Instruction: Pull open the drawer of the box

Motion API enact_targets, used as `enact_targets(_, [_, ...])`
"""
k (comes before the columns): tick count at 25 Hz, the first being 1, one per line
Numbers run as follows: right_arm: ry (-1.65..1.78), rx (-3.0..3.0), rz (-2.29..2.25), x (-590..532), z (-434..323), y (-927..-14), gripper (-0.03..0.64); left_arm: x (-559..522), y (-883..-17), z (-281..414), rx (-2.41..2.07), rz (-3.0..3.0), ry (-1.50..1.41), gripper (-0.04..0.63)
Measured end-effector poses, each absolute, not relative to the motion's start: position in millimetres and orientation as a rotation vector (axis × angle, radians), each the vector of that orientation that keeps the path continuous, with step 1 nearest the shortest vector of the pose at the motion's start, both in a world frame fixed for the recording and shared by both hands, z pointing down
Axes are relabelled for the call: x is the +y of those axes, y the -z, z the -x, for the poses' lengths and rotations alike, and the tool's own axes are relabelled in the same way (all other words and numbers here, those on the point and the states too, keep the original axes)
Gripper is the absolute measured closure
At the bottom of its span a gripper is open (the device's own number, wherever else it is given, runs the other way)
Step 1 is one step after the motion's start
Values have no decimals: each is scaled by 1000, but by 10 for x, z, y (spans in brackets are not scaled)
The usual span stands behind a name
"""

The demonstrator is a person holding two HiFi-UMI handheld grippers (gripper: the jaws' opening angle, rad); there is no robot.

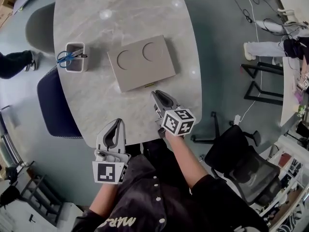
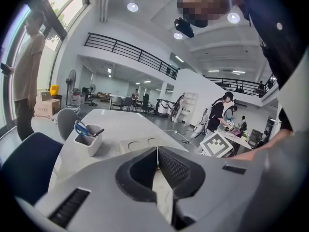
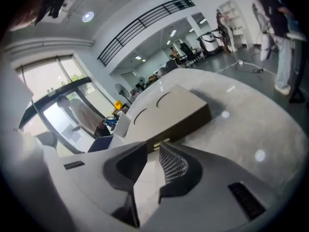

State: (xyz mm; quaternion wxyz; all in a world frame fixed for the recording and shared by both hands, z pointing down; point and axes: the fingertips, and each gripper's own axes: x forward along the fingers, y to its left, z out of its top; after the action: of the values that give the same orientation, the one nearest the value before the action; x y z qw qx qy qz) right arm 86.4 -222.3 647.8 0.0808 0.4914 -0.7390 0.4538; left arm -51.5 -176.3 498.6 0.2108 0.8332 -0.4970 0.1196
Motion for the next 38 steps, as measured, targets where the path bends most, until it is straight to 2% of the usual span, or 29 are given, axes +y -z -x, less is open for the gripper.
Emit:
enact_targets(4, [-1692, -2145, -1539, -2285, -873, -6666, 543, -1757, -5089, 513, -1387, -2284, -342, 578])
enact_targets(13, [-2033, -2042, -1616, -2435, -883, -6925, 543, -1774, -5215, 509, -1413, -2254, -329, 578])
enact_targets(29, [-2313, -2056, -1564, -2502, -848, -6975, 588, -1803, -5221, 506, -1448, -2246, -331, 578])
enact_targets(38, [-2321, -2038, -1551, -2425, -875, -6961, 589, -1808, -5048, 511, -1470, -2273, -317, 578])
